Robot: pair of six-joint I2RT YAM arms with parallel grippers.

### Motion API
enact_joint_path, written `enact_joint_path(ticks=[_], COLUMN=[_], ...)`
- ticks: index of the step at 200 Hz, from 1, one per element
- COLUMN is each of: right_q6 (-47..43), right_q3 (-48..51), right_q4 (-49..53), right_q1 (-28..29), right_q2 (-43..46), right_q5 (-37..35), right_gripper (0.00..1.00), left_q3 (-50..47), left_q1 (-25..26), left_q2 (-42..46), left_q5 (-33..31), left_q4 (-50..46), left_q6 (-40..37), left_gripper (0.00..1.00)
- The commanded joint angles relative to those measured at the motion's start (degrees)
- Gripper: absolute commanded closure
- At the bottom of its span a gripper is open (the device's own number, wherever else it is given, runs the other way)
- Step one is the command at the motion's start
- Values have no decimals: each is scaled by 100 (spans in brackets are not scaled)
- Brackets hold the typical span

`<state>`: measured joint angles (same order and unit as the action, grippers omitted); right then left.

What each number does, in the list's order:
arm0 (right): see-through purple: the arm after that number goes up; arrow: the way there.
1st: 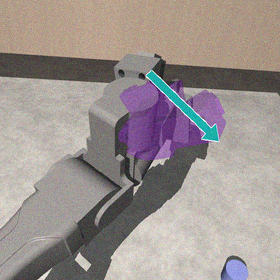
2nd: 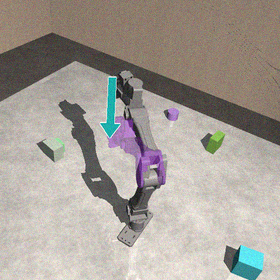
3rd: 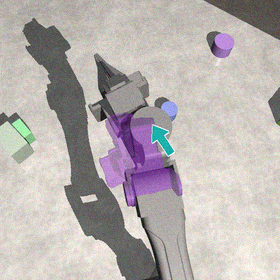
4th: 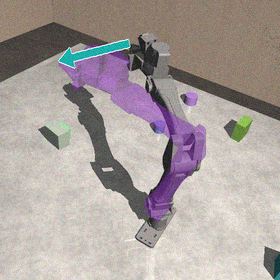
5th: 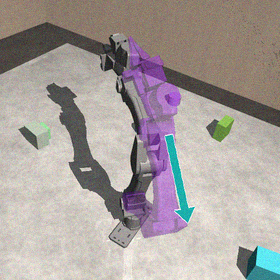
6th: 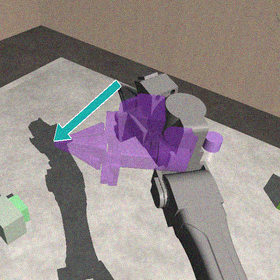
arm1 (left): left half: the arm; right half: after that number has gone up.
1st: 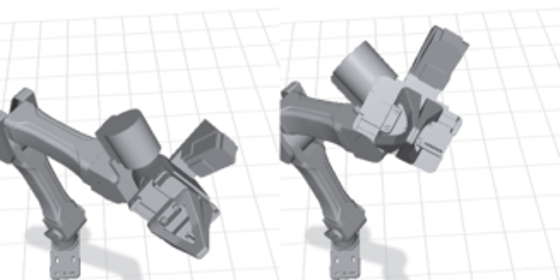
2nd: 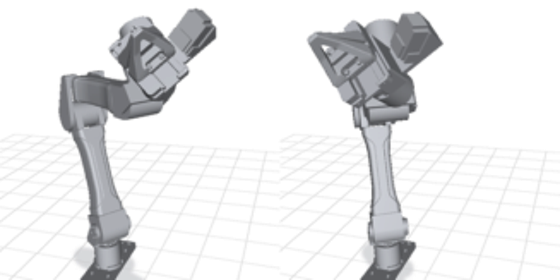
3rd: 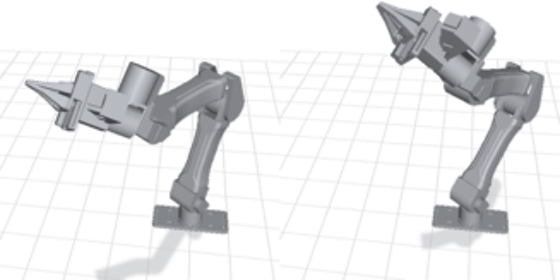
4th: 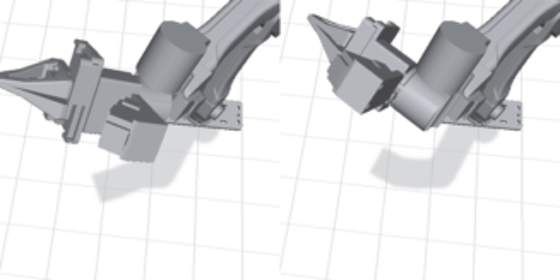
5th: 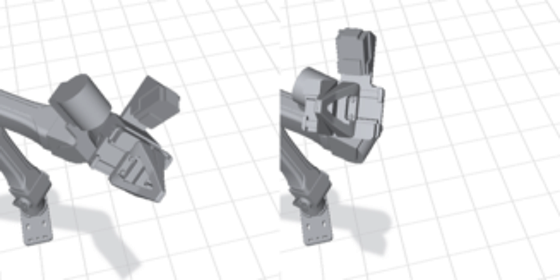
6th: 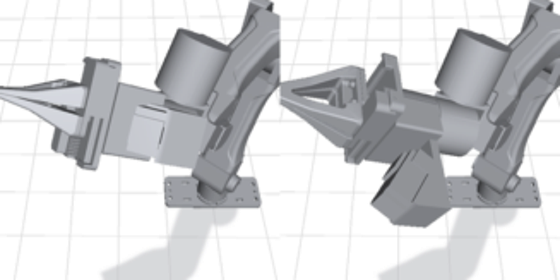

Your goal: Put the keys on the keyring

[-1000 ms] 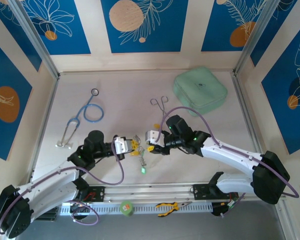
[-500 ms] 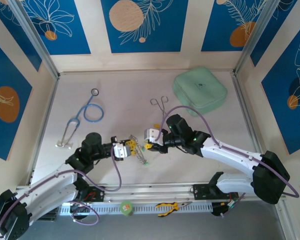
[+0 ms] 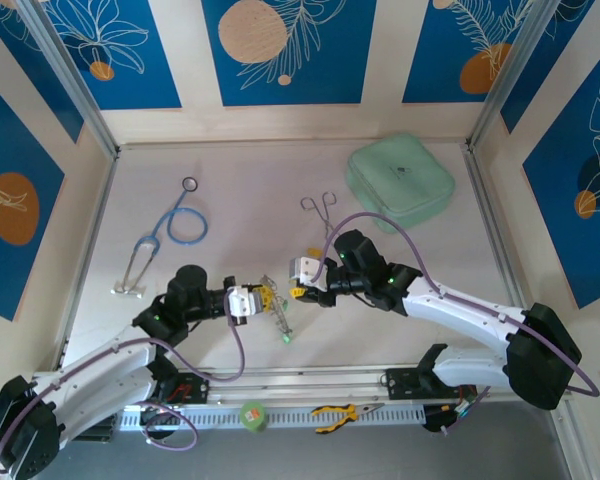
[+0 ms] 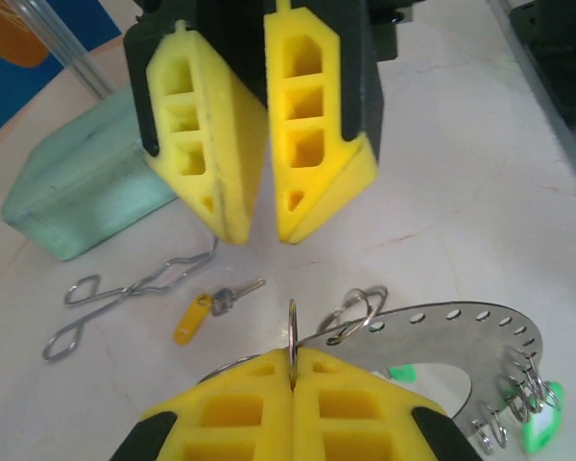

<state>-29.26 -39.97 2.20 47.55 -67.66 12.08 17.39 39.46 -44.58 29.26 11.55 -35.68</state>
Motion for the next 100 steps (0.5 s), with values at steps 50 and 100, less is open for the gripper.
enact_joint_path(ticks=[50,100], right_q6=[866,1891], right_q3=[-477,-679], right_q4=[997,1144], right_q1=[-112,5], right_q2=[-253,-496], right_q5=[-34,361], right_gripper=[74,73], left_q3=[186,106], left_q1=[300,403], left_q2=[129,261], left_q5=[304,-120], left_q4=[-1614,-1542], left_q6=[-1209,-1734], left_gripper=[100,100])
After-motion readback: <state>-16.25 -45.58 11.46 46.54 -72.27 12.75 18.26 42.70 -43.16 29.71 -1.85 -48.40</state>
